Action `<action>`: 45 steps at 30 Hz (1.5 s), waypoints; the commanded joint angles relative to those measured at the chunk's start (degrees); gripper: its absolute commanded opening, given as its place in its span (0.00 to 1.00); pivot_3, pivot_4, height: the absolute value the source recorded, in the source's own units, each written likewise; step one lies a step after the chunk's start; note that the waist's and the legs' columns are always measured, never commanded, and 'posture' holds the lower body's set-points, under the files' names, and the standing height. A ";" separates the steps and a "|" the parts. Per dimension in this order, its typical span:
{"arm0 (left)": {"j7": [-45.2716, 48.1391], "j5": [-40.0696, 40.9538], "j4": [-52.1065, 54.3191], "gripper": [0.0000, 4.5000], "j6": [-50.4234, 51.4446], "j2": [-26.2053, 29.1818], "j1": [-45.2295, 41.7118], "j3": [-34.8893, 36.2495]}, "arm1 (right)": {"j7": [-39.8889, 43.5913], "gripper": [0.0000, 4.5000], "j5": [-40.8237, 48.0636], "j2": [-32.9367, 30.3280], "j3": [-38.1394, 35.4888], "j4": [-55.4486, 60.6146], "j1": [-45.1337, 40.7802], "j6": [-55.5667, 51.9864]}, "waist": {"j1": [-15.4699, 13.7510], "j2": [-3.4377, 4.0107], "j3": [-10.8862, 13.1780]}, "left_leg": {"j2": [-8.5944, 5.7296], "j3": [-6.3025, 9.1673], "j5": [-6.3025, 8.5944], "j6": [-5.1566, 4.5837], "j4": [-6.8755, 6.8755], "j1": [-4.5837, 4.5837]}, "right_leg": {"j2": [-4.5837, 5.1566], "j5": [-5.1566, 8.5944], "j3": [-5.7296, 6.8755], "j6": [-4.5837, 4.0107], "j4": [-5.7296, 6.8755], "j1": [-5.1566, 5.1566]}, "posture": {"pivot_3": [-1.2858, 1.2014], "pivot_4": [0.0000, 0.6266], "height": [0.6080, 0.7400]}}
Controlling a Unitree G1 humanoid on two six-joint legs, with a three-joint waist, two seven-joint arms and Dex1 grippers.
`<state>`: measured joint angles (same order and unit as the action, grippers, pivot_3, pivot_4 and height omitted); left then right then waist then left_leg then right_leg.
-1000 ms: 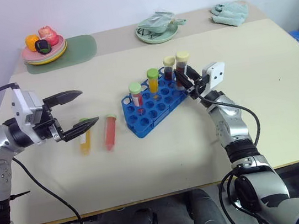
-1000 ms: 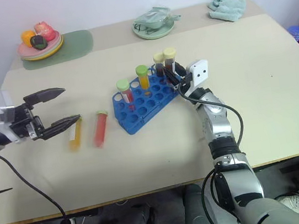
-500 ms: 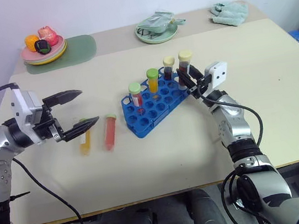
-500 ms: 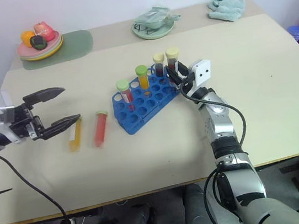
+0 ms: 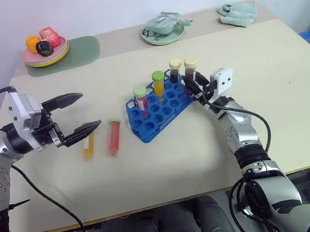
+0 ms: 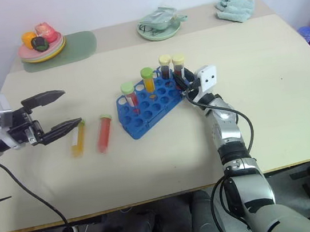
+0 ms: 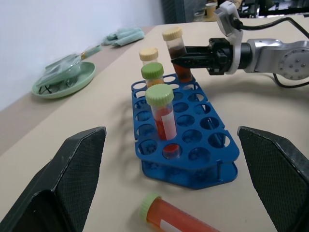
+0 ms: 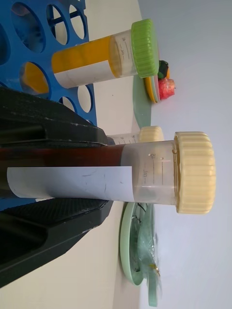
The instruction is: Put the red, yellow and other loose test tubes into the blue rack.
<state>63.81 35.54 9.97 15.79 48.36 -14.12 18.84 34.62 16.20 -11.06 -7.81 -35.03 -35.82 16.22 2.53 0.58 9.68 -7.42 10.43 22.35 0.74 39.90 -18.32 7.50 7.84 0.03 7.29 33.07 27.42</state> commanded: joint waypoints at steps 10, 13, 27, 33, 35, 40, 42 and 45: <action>-1.99 0.83 3.68 1.00 1.87 0.69 -0.35 1.21 | 4.48 0.99 2.46 -2.96 -0.41 8.52 1.82 -4.63 | -0.11 0.00 0.00 | 0.01 0.00 0.00 0.00 0.00 0.00 | -0.01 0.00 0.00 0.00 0.00 0.00 | 0.52 0.24 1.00; -2.63 0.17 4.71 1.00 3.14 1.59 0.38 1.05 | 8.09 0.99 4.61 -6.80 -0.27 15.32 4.45 -10.31 | -0.19 0.00 0.00 | 0.00 0.00 0.00 0.00 0.01 -0.01 | 0.00 0.00 0.00 0.00 0.00 0.00 | 0.52 0.24 1.00; -17.84 -6.94 6.93 1.00 21.53 8.84 3.66 1.93 | 31.96 0.99 21.53 -39.79 -4.46 43.27 13.26 -41.53 | -1.91 0.01 0.05 | 0.16 -0.47 0.07 -0.08 0.02 0.11 | -0.10 0.00 -0.10 0.00 -0.08 -0.12 | 0.52 0.24 1.00; -24.77 -8.59 9.58 1.00 31.63 10.88 3.09 2.09 | 43.35 0.99 22.28 -45.91 -3.10 42.07 12.93 -42.93 | -2.08 -0.01 0.06 | 0.15 -0.50 0.13 -0.16 0.04 0.06 | -0.09 -0.01 -0.10 0.00 -0.11 -0.12 | 0.52 0.24 1.00; -27.77 -6.44 8.86 1.00 37.99 9.50 -0.78 2.16 | 44.98 0.99 21.69 -46.13 -2.59 40.68 11.60 -42.47 | -2.18 -0.08 0.10 | 0.16 -0.51 0.14 -0.14 0.06 0.06 | -0.09 -0.01 -0.10 0.00 -0.10 -0.12 | 0.52 0.24 1.00; -33.15 -5.33 8.08 1.00 57.28 9.77 -7.12 0.48 | 44.88 0.99 21.27 -43.99 -0.49 39.59 8.83 -43.40 | -1.97 -0.10 0.11 | 0.16 -0.51 0.15 -0.10 0.09 0.06 | -0.09 -0.03 -0.10 -0.01 -0.06 -0.09 | 0.52 0.24 1.00; -33.65 -3.54 7.67 1.00 64.93 8.56 -11.34 -0.33 | 44.95 0.99 20.76 -43.26 0.25 39.07 8.51 -42.97 | -1.97 -0.12 0.10 | 0.19 -0.50 0.16 -0.08 0.09 0.06 | -0.13 -0.03 -0.10 -0.01 -0.06 -0.09 | 0.52 0.24 1.00; -34.79 -2.88 6.17 1.00 73.09 7.27 -18.02 -2.40 | 44.96 0.99 19.98 -42.45 0.77 38.52 8.38 -42.26 | -2.25 -0.15 0.11 | 0.17 -0.49 0.16 -0.07 0.18 0.02 | -0.11 -0.03 -0.09 -0.01 -0.05 -0.09 | 0.52 0.24 1.00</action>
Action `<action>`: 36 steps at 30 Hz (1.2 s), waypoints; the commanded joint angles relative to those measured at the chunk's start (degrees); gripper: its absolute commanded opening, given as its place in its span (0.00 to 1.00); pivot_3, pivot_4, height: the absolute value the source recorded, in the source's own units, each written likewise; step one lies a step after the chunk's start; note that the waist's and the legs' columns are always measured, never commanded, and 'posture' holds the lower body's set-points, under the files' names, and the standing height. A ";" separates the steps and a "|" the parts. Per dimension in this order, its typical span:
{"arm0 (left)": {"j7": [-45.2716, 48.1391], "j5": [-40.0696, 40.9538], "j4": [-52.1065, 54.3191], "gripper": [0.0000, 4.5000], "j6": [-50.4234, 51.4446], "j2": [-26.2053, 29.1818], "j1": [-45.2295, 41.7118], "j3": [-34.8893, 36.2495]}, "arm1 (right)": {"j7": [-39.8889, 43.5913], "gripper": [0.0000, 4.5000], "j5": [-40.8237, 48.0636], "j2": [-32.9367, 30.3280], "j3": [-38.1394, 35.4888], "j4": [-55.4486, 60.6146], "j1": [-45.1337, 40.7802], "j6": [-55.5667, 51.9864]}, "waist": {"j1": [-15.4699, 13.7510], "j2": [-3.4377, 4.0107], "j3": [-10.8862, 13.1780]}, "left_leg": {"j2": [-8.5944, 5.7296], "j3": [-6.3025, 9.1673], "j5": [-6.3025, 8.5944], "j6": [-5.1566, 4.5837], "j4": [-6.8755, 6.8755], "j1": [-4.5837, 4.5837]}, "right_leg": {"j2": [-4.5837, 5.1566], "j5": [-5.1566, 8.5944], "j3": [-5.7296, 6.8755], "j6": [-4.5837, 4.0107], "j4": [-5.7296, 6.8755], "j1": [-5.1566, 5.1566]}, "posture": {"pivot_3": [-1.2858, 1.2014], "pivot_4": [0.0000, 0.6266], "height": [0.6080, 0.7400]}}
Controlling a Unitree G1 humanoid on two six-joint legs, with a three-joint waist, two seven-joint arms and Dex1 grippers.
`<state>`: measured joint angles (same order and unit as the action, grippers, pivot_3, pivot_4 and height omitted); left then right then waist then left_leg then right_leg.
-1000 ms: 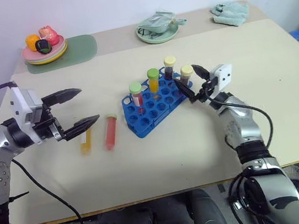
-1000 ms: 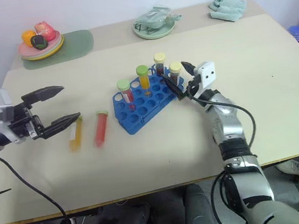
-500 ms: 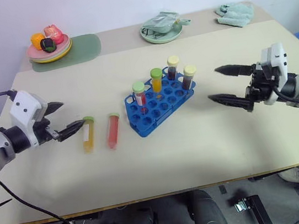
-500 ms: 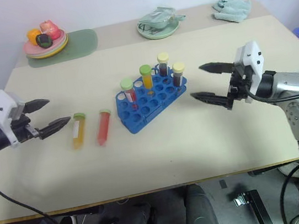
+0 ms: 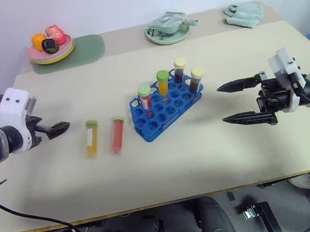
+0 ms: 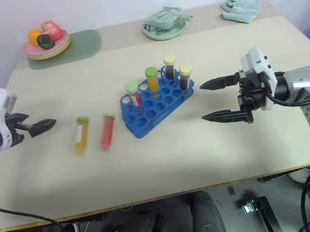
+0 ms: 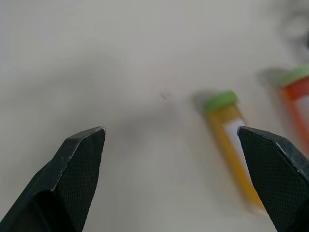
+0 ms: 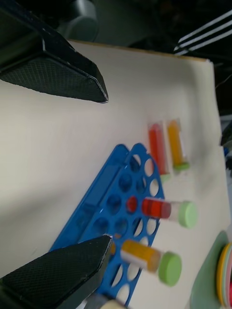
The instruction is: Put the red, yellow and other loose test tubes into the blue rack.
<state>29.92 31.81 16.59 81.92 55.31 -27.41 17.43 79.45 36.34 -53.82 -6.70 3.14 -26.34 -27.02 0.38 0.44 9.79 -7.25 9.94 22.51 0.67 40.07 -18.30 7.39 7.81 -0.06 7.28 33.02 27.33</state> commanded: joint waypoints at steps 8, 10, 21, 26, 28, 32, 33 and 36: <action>-1.37 7.38 -10.52 1.00 10.58 4.73 -13.39 -9.47 | -0.67 0.99 -0.60 1.31 -0.49 1.13 -0.29 1.18 | 0.40 0.00 0.00 | 0.02 -0.01 0.04 0.09 -0.04 0.00 | -0.03 0.00 -0.01 0.00 0.04 0.12 | 0.52 0.24 1.00; -1.29 9.31 -14.06 1.00 10.58 6.13 -14.44 -11.54 | -0.60 0.99 -0.77 1.29 -0.50 0.86 -0.28 1.32 | 0.32 0.00 0.00 | 0.04 -0.02 0.04 0.10 -0.03 0.00 | -0.05 0.00 0.00 -0.01 0.05 0.13 | 0.52 0.24 1.00; -0.93 14.96 -32.03 1.00 10.58 6.62 -25.05 -26.40 | -1.34 0.99 -1.62 1.37 -0.78 1.28 1.01 2.16 | 0.31 0.00 0.00 | 0.00 -0.02 0.04 0.10 0.01 -0.02 | -0.04 0.00 0.00 0.00 0.06 0.14 | 0.52 0.24 1.00; 0.39 11.86 -36.36 1.00 10.58 4.27 -29.30 -30.29 | -1.75 0.99 -1.72 1.40 -0.65 1.59 1.18 2.27 | 0.32 0.00 0.00 | -0.01 -0.03 0.04 0.11 0.03 -0.01 | -0.05 0.00 0.00 -0.01 0.08 0.13 | 0.52 0.24 1.00; 0.98 11.15 -38.38 1.00 10.58 3.25 -30.50 -31.49 | -1.98 0.99 -1.98 1.41 -0.65 1.22 0.94 2.24 | 0.31 0.00 0.00 | -0.01 -0.03 0.04 0.11 0.03 -0.01 | -0.04 0.00 0.00 -0.01 0.08 0.13 | 0.52 0.24 1.00; 2.77 9.69 -39.54 1.00 10.58 0.09 -30.69 -33.71 | -2.05 0.99 -2.05 1.41 -0.53 1.06 0.86 2.25 | 0.26 0.00 0.00 | -0.03 -0.03 0.03 0.11 0.03 -0.01 | -0.04 0.00 0.00 -0.01 0.08 0.13 | 0.52 0.24 1.00; 2.48 8.88 -40.42 1.00 10.58 -1.14 -30.60 -33.32 | -2.18 0.99 -2.05 1.53 -0.44 1.10 0.82 2.17 | 0.23 0.00 0.00 | -0.03 -0.03 0.03 0.11 0.05 -0.02 | -0.04 0.00 0.00 -0.01 0.08 0.13 | 0.52 0.24 1.00; 2.63 6.46 -39.67 1.00 10.01 -2.93 -29.46 -33.39 | -2.50 0.99 -2.06 1.64 -0.37 1.52 0.98 2.12 | 0.30 0.00 0.00 | -0.03 -0.03 0.03 0.11 0.07 -0.02 | -0.04 -0.01 0.00 -0.01 0.08 0.12 | 0.52 0.24 1.00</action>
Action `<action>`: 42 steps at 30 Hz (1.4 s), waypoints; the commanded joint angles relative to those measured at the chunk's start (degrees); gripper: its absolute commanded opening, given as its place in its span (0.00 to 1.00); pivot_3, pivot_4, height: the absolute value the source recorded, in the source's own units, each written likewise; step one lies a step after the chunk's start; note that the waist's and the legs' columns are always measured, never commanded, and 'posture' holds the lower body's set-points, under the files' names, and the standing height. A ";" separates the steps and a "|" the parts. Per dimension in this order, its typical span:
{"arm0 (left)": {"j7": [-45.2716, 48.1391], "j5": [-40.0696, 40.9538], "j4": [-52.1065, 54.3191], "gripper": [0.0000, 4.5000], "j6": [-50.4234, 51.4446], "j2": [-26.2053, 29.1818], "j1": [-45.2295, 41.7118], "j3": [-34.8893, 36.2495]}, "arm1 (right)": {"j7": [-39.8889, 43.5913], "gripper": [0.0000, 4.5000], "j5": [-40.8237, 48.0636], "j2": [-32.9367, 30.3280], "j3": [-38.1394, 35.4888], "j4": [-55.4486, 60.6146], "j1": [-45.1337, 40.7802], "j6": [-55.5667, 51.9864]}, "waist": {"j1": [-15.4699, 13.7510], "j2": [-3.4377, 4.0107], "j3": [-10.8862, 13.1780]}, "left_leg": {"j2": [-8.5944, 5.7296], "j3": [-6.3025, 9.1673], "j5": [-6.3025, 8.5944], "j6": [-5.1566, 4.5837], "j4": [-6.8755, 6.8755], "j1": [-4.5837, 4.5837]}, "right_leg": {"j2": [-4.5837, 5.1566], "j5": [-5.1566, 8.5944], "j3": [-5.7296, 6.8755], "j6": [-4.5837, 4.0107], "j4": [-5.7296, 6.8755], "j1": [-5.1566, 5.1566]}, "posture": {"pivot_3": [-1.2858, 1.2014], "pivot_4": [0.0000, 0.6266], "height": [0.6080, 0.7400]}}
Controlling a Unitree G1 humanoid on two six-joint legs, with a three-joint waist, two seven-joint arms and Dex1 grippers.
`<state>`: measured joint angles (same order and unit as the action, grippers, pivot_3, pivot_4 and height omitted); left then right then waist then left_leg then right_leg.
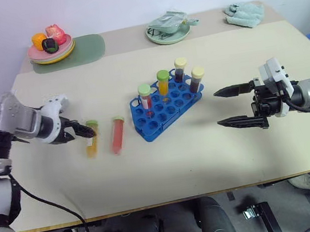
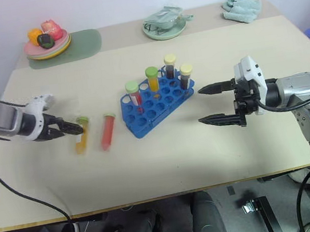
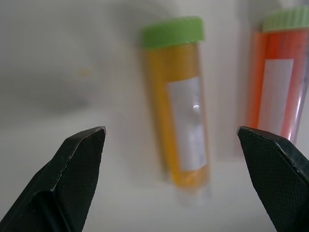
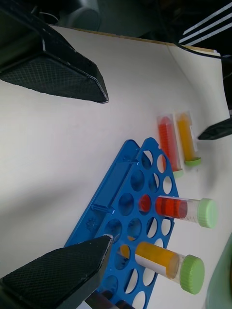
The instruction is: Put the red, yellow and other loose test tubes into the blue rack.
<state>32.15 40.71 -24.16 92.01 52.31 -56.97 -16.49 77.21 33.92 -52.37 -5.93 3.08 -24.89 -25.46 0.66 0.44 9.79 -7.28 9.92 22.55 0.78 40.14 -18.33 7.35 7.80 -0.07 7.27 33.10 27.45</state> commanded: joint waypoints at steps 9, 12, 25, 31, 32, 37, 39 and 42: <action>-1.41 -5.64 3.16 1.00 0.49 -2.51 4.31 3.36 | -0.86 0.99 -0.13 0.03 -1.30 1.12 -0.56 0.91 | -0.02 0.03 -0.02 | 0.02 -0.01 0.00 0.00 0.00 0.01 | 0.00 0.00 0.00 0.00 0.01 -0.01 | 0.52 0.24 1.00; -1.91 -6.66 2.96 1.00 0.49 -3.54 5.30 4.77 | -1.13 0.99 -0.08 0.11 -1.26 1.30 -0.68 0.81 | -0.12 0.07 -0.07 | 0.01 -0.01 0.00 0.00 0.01 0.06 | 0.02 0.00 -0.01 0.00 0.01 -0.06 | 0.52 0.24 1.00; -7.68 -12.71 5.35 0.28 -4.39 -7.07 9.61 15.71 | -1.92 1.00 -1.29 0.40 -1.22 1.37 -0.45 2.14 | -0.08 0.18 -0.17 | 0.02 -0.01 -0.04 0.06 0.01 0.14 | 0.02 -0.02 -0.01 -0.02 0.04 -0.11 | 0.52 0.24 1.00; -14.50 -15.01 18.22 0.28 -11.79 -9.68 17.62 27.58 | -3.30 1.00 -1.36 0.43 -2.45 1.28 0.48 2.79 | -0.04 0.18 -0.18 | 0.08 -0.02 -0.08 0.14 0.00 0.18 | 0.00 -0.04 -0.02 -0.07 0.01 -0.10 | 0.52 0.24 1.00; -14.46 -14.08 22.86 0.28 -17.29 -11.96 20.35 31.27 | -3.97 1.00 -1.23 0.63 -2.83 1.21 0.71 2.72 | 0.02 0.19 -0.19 | 0.09 -0.02 -0.08 0.14 0.00 0.16 | 0.00 -0.05 -0.02 -0.07 0.02 -0.09 | 0.52 0.24 1.00; -13.36 -14.44 35.84 0.28 -39.51 -17.76 26.55 38.57 | -6.95 1.00 -1.13 2.13 -4.02 1.32 2.21 2.87 | -0.85 -0.10 -0.11 | 0.12 -0.04 -0.07 0.14 0.04 0.02 | 0.00 -0.11 0.00 -0.14 -0.02 -0.03 | 0.52 0.24 1.00; -10.87 -14.66 38.85 0.28 -47.10 -18.58 27.62 38.00 | -8.13 1.00 -1.10 2.86 -4.45 1.17 2.21 3.00 | -1.31 -0.10 -0.11 | 0.13 -0.09 -0.07 0.14 0.04 0.01 | 0.00 -0.12 0.00 -0.16 -0.03 -0.04 | 0.52 0.24 1.00; -4.72 -14.59 41.81 0.28 -57.58 -19.49 28.18 34.46 | -9.74 1.00 -1.17 3.55 -4.76 0.46 1.32 2.86 | -1.66 -0.11 -0.12 | 0.13 -0.13 -0.07 0.13 0.05 0.02 | 0.01 -0.13 -0.01 -0.16 -0.05 -0.07 | 0.52 0.24 1.00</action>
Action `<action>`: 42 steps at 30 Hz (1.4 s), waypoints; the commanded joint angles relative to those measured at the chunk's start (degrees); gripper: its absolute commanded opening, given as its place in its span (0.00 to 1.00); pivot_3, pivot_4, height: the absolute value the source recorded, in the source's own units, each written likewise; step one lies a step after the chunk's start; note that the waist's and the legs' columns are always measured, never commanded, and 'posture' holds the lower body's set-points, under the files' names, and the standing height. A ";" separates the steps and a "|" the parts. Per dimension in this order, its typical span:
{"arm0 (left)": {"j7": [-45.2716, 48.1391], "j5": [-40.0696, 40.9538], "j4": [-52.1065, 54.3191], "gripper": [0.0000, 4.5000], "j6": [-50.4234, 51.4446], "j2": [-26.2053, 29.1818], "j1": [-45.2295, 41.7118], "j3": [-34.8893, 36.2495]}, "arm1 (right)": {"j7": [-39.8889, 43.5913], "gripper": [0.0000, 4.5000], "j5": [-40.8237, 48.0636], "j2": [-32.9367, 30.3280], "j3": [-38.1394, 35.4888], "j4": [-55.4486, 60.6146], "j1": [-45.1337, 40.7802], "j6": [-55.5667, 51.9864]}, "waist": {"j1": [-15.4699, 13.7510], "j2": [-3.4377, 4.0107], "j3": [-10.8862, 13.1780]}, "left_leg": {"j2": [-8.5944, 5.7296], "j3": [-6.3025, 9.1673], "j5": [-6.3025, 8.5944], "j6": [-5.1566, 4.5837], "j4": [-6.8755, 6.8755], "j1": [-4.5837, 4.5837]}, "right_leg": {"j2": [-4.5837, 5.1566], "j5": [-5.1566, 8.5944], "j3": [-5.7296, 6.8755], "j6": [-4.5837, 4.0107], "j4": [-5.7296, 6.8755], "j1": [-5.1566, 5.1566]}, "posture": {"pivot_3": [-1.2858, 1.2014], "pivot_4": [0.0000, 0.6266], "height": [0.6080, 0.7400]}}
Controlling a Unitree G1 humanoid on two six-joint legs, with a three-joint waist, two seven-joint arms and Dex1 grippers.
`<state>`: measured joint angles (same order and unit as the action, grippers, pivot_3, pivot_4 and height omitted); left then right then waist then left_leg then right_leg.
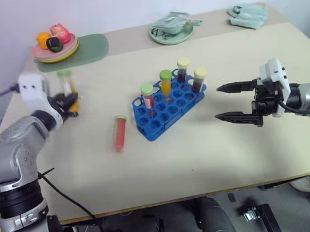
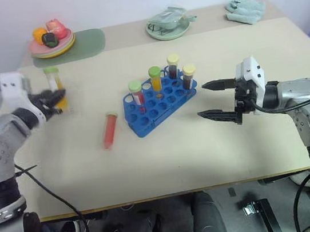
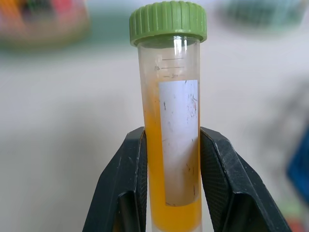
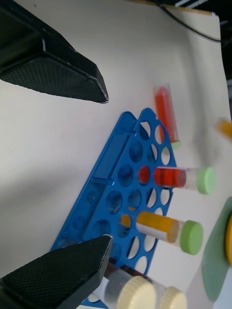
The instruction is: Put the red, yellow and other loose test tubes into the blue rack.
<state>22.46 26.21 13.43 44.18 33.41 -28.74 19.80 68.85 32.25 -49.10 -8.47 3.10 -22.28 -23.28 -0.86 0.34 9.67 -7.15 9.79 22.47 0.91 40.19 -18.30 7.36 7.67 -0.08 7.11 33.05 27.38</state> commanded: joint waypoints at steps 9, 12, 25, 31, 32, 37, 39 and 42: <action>11.43 -8.37 -3.39 0.28 -31.46 -11.29 -6.50 -19.25 | -2.88 1.00 0.15 -0.07 -3.10 0.66 -1.35 0.74 | -0.83 -0.03 -0.03 | 0.00 -0.05 0.00 -0.02 0.05 0.04 | -0.01 -0.06 0.00 0.03 -0.12 -0.11 | 0.52 0.24 1.00; 12.18 -11.72 -9.34 0.28 -36.99 -14.69 -8.60 -23.32 | -3.09 1.00 -0.08 -1.07 -4.33 0.65 -0.50 0.76 | -0.95 -0.02 -0.03 | 0.02 -0.08 0.00 -0.03 0.04 0.04 | -0.04 -0.10 0.00 0.01 -0.31 -0.13 | 0.52 0.24 1.00; 15.85 -16.02 -22.31 0.28 -44.41 -23.96 -12.07 -30.80 | -4.28 1.00 0.87 -3.92 -9.32 2.37 4.12 -1.02 | -1.36 0.01 -0.05 | 0.11 -0.15 -0.01 -0.04 0.04 -0.01 | -0.26 -0.45 0.00 0.05 -0.86 -0.26 | 0.52 0.24 1.00; 14.80 -18.16 -24.42 0.28 -47.21 -26.53 -11.93 -31.94 | -4.93 1.00 0.73 -4.29 -10.31 3.19 5.17 -1.26 | -1.39 0.01 -0.05 | 0.11 -0.16 -0.01 -0.04 0.04 -0.02 | -0.27 -0.47 -0.01 0.05 -0.88 -0.27 | 0.52 0.24 1.00; 14.46 -18.87 -24.90 0.28 -48.00 -26.90 -11.91 -32.26 | -5.04 1.00 0.98 -4.31 -10.52 3.32 5.19 -1.56 | -1.39 0.01 -0.05 | 0.11 -0.17 -0.01 -0.04 0.04 -0.02 | -0.27 -0.47 -0.01 0.05 -0.88 -0.27 | 0.52 0.24 1.00; 12.92 -23.79 -30.98 0.28 -54.07 -28.53 -11.92 -34.37 | -5.39 1.00 1.04 -4.25 -10.77 3.56 5.32 -1.91 | -1.42 0.01 -0.05 | 0.11 -0.17 -0.01 -0.04 0.04 -0.01 | -0.28 -0.48 -0.01 0.05 -0.90 -0.27 | 0.52 0.24 1.00; 11.91 -25.65 -33.62 0.28 -56.18 -29.12 -12.28 -35.05 | -5.33 1.00 1.08 -4.42 -10.95 3.56 5.45 -2.04 | -1.42 0.01 -0.05 | 0.11 -0.18 -0.01 -0.04 0.04 -0.01 | -0.28 -0.48 -0.01 0.06 -0.90 -0.28 | 0.52 0.24 1.00; 10.92 -27.35 -36.73 0.28 -58.91 -29.67 -12.60 -35.33 | -5.25 1.00 1.04 -4.77 -11.27 3.45 5.66 -2.14 | -1.48 0.01 -0.05 | 0.11 -0.18 -0.01 -0.05 0.04 -0.02 | -0.28 -0.49 -0.01 0.06 -0.92 -0.29 | 0.52 0.24 1.00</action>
<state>34.26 -0.17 -23.52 -12.20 4.08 -39.82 -15.15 63.52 32.37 -52.54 -17.30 4.51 -16.50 -25.56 -2.34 0.35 9.62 -7.04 9.61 22.47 0.86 40.23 -18.32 7.08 7.18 -0.09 7.18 32.12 27.09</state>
